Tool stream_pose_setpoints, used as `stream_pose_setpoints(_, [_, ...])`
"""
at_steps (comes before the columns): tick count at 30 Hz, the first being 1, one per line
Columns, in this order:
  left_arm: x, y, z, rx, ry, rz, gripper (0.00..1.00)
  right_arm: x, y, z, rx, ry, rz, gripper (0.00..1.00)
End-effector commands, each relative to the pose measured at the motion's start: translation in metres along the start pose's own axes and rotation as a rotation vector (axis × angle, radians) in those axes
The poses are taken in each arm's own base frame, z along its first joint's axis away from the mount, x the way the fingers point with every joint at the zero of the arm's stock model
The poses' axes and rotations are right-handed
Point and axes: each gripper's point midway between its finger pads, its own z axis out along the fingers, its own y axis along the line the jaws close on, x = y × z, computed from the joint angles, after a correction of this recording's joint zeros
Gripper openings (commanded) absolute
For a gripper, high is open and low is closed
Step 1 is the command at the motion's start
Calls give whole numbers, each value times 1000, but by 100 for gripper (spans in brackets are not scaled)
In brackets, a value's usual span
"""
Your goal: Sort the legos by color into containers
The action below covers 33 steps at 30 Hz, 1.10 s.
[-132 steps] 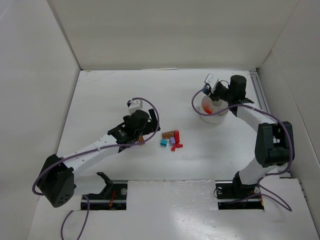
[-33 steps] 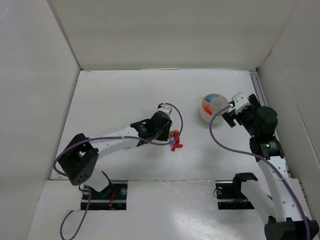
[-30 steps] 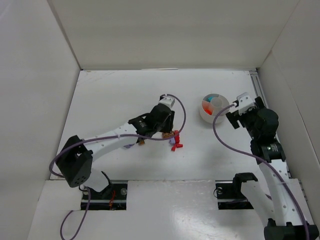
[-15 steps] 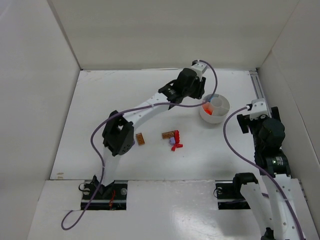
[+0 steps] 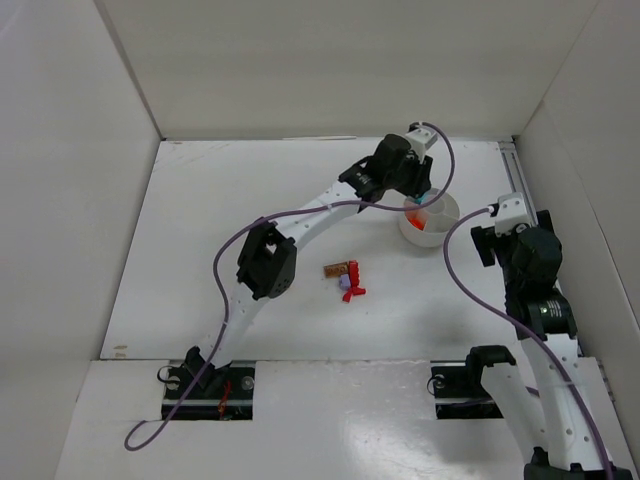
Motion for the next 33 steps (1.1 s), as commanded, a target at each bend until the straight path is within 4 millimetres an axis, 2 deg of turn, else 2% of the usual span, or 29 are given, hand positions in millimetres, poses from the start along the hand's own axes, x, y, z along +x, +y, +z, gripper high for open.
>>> stream_pose_setpoints(1, [-35, -14, -3, 45, -90, 24, 25, -12, -13, -4, 46, -34, 17, 100])
stream_pose_setpoints(4, [-21, -10, 6, 40, -67, 20, 25, -13, -12, -4, 38, -38, 17, 100])
stream_pose_setpoints(9, [-11, -7, 12, 36, -49, 6, 27, -16, -5, 1, 1, -49, -8, 100])
stream_pose_setpoints(13, [-16, -9, 9, 38, -58, 8, 36, -16, -3, 5, -12, -45, -20, 100])
stream_pose_setpoints(14, [-16, -9, 9, 38, -58, 8, 42, -17, -1, 6, -21, -50, -21, 100])
stream_pose_setpoints(16, [-12, -7, 10, 36, -49, 6, 48, -17, -1, 6, -22, -50, -21, 100])
stream_pose_setpoints(17, [-17, -9, 7, 38, -58, 8, 49, -17, -1, 6, -22, -50, -21, 100])
stream_pose_setpoints(19, [-8, -9, 9, 46, -36, 5, 52, -17, -1, 6, -22, -50, -21, 100])
stream_pose_setpoints(20, [-16, -11, 5, 50, -55, 8, 52, -17, -1, 6, -22, -50, -21, 100])
stream_pose_setpoints(22, [-11, -12, 6, 58, -44, 7, 54, -17, -1, 6, -22, -50, -21, 100])
stream_pose_setpoints(23, [-18, -14, 2, 61, -55, 9, 56, -17, -1, 6, -22, -50, -21, 100])
stream_pose_setpoints(26, [-15, -14, 0, 59, -47, 8, 57, -17, -1, 6, -22, -50, -21, 100])
stream_pose_setpoints(28, [-25, -17, -6, 63, -64, 11, 57, -17, -1, 6, -22, -50, -21, 100])
stream_pose_setpoints(29, [-21, -16, -5, 61, -56, 9, 57, -17, -1, 6, -22, -50, -21, 100])
stream_pose_setpoints(31, [-28, -18, -12, 65, -72, 21, 58, -17, -1, 6, -22, -50, -21, 100])
stream_pose_setpoints(33, [-26, -14, -10, 45, -75, 20, 59, -18, 1, 6, -30, -54, -21, 100])
